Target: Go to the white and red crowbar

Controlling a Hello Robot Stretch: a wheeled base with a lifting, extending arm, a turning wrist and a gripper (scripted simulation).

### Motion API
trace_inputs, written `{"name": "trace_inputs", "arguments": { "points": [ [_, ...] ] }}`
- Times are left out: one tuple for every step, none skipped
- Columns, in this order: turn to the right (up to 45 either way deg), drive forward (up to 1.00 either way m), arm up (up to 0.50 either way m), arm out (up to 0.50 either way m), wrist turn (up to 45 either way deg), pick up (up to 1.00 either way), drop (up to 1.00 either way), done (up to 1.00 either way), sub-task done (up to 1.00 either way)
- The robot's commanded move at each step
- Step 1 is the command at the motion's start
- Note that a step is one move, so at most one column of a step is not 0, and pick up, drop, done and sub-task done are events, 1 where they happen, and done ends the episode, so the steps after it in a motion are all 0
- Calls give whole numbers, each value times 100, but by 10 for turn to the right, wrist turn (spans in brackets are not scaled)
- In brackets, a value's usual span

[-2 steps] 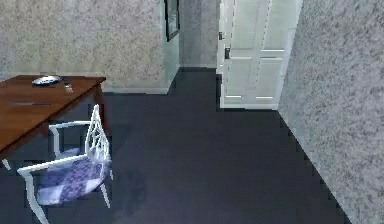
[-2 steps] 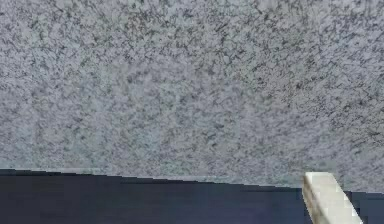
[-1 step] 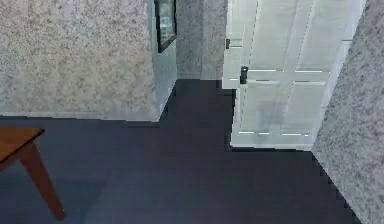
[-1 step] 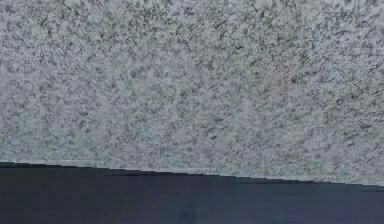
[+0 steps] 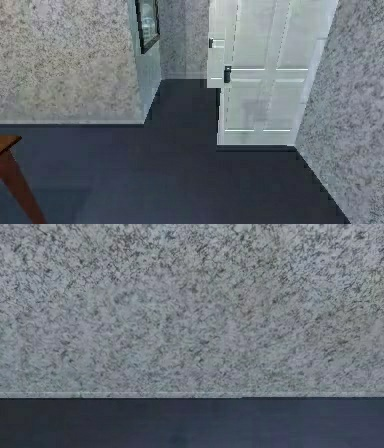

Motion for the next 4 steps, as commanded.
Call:
{"name": "trace_inputs", "arguments": {
  "points": [
    [0,100,0,0,0,0,0,0,0],
    [0,65,0,0,0,0,0,0,0],
    [-270,0,0,0,0,0,0,0,0],
    [0,45,0,0,0,0,0,0,0]
  ]
}}
